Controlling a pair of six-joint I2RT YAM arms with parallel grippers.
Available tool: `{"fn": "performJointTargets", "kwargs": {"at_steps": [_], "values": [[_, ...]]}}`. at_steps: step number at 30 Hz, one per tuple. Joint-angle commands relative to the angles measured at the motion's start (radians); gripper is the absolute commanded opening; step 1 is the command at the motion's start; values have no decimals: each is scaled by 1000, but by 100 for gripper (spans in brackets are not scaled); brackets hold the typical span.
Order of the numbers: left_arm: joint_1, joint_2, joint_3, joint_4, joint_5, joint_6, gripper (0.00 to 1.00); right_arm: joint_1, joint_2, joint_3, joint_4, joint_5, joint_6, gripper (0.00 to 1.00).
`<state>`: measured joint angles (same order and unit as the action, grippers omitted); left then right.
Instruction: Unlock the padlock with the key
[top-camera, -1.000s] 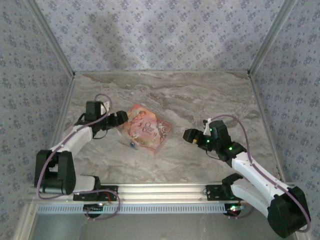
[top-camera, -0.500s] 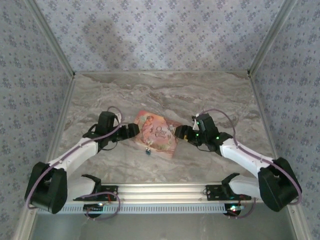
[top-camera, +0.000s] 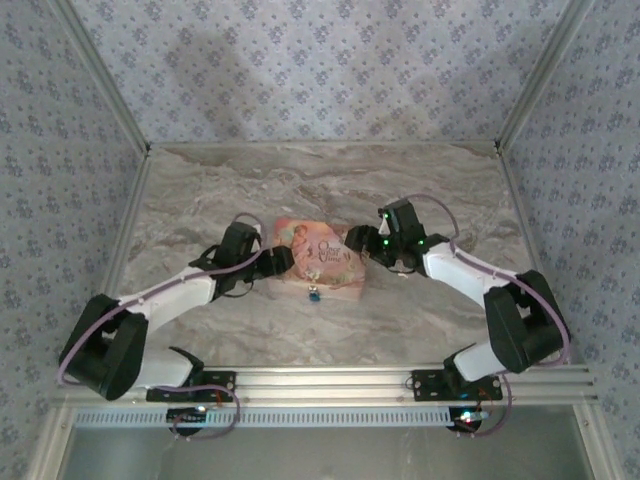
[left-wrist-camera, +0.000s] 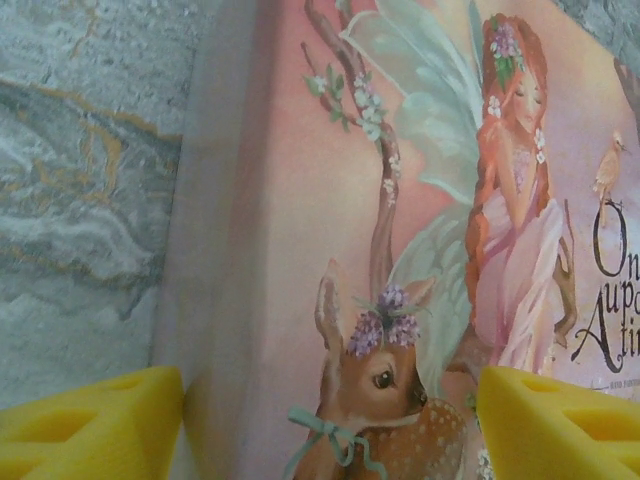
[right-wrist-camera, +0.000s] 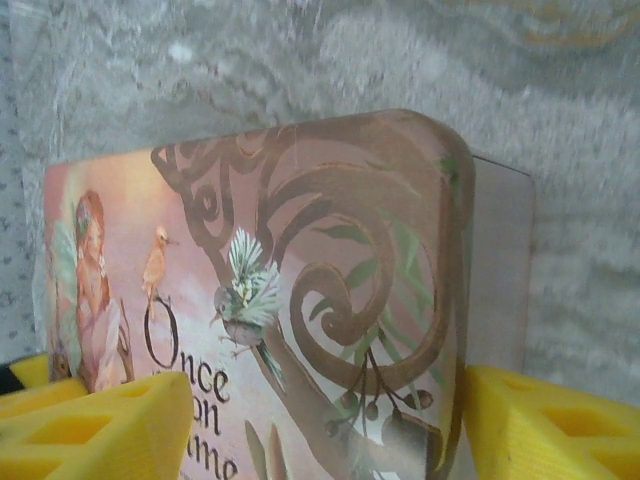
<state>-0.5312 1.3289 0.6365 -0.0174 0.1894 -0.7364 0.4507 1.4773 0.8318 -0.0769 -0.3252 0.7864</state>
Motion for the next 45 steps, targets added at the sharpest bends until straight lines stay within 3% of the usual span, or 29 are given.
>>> {"fn": "performJointTargets", "kwargs": {"at_steps": [1, 10, 17, 26, 33, 39, 45], "values": [[-25, 51, 76, 62, 8, -13, 76, -15, 62, 82, 6, -79, -42, 73], [-24, 164, 172, 73, -25, -4, 77, -62, 199, 196, -4, -97, -84, 73], [-25, 170, 188, 60, -56, -9, 82, -81, 217, 235, -60, -70, -121, 75], [-8, -1, 134, -48, -144, 28, 90, -119, 83, 198, -224, 44, -218, 80], [-15, -145, 137, -250, -182, 54, 91, -133, -80, 169, -349, 120, -282, 79], [-88, -229, 124, -334, -170, 17, 88, -134, -204, 141, -451, 181, -294, 77], [-206, -241, 152, -364, -188, -47, 86, -135, -226, 160, -618, 252, -306, 72]]}}
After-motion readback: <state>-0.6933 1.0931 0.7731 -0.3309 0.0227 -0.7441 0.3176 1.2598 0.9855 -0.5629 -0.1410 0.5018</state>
